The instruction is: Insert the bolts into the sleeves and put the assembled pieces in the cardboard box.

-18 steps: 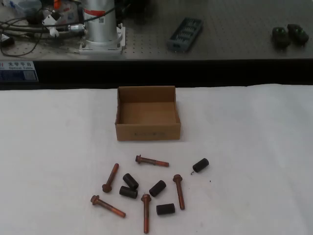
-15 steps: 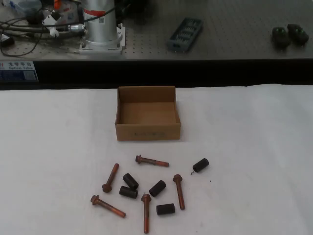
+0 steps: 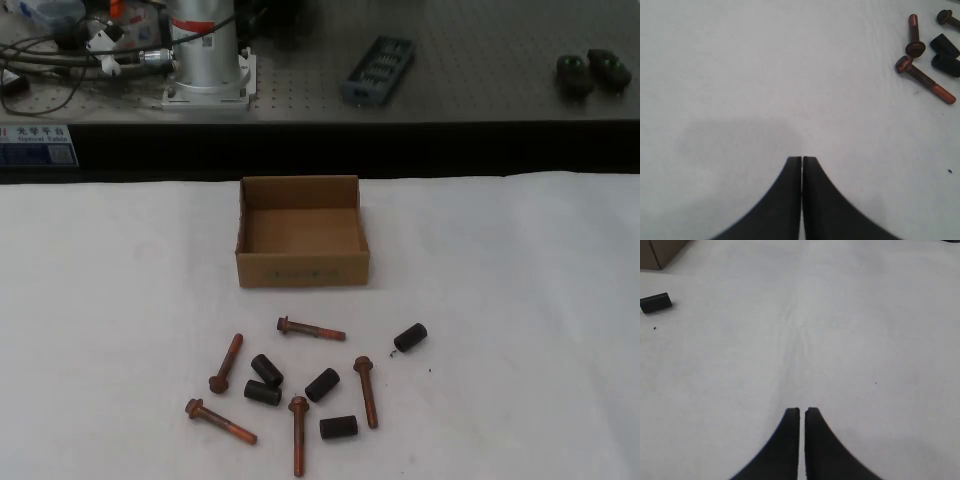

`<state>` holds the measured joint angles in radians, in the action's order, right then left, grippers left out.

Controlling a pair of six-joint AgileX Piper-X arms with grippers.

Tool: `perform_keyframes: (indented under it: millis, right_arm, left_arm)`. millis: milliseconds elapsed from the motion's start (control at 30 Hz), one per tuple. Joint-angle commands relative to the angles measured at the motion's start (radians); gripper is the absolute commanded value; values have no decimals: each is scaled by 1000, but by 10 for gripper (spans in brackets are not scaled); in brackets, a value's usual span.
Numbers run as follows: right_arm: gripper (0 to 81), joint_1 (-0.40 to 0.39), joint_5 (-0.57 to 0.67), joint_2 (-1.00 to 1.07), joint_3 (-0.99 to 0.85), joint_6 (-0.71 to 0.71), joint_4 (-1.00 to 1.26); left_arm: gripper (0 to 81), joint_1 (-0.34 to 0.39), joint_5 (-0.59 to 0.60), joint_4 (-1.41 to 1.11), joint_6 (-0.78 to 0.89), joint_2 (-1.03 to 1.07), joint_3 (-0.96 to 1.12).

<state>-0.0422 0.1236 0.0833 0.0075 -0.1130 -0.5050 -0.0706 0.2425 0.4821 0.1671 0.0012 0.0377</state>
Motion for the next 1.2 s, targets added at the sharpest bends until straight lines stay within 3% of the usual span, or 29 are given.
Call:
perform_keyframes:
  millis: [0,1167]
  right_arm:
    - [37,7,13,-7,-7,-8,10]
    - [37,7,13,-7,-7,-8,10]
  left_arm:
    - [3,1,2,144,13,-1,-38]
    - [3,1,2,83,13,-1,-38]
